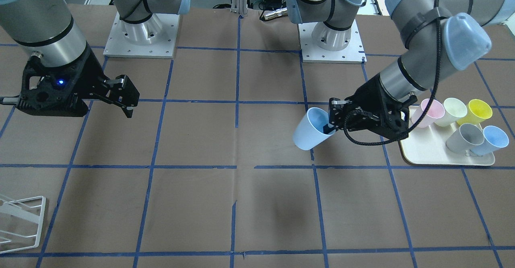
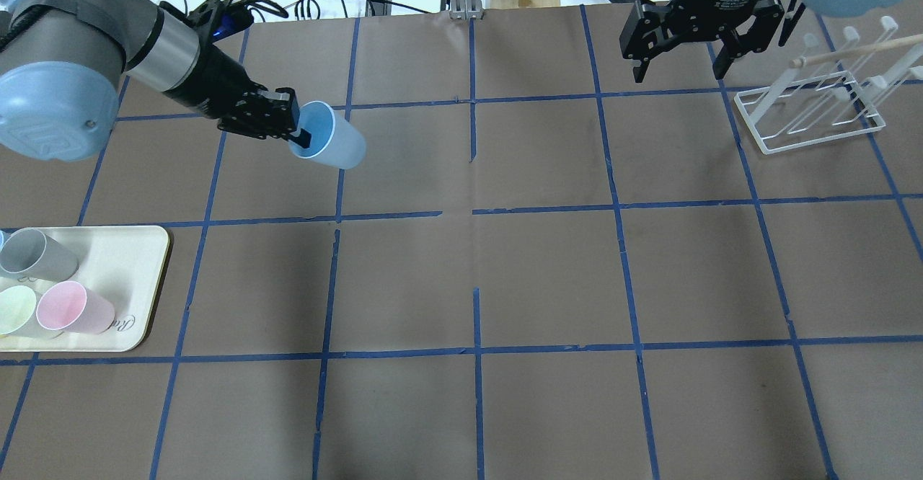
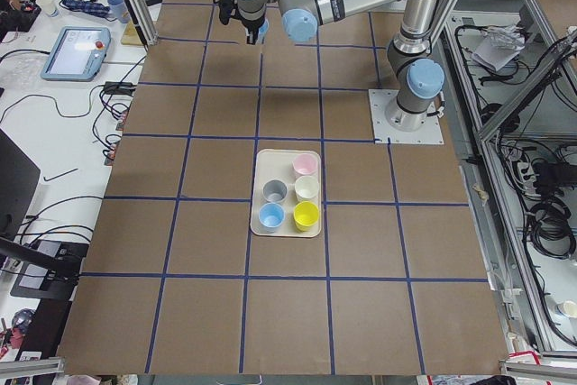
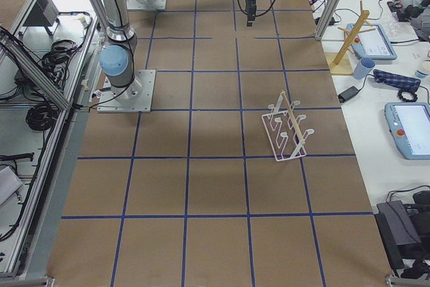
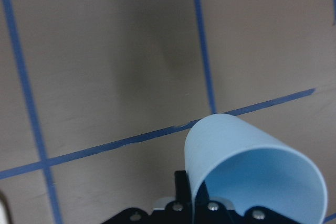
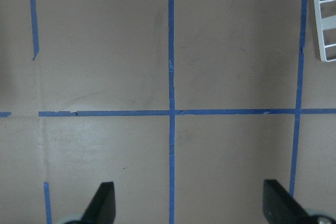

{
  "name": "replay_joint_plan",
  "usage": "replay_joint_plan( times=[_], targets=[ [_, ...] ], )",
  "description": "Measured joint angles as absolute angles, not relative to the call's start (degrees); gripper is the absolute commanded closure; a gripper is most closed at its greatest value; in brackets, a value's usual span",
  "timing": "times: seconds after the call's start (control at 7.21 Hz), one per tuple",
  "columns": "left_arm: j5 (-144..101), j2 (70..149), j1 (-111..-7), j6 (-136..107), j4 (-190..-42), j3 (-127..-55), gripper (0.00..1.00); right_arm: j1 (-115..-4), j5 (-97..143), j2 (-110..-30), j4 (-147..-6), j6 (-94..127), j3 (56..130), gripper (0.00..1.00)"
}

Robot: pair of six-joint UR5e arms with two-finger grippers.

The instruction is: Transfer IKEA cup to right arm and place on rack

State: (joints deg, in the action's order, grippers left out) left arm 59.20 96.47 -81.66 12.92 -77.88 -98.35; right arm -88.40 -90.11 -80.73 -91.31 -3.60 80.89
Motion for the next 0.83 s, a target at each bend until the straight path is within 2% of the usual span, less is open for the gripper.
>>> replay_joint_plan(
  times=[0.42, 0.83],
  targets=[
    [30.53, 93.49, -84.01, -1.93, -80.66, -100.13, 1.00, -81.23, -81.63, -81.32, -90.89, -21.24, 80.73, 0.00],
    [9.74, 90.03, -84.59, -7.39, -80.22, -108.52, 1.00, -74.82, -58.17, -83.39, -82.34, -34.10, 80.32, 0.00]
  ],
)
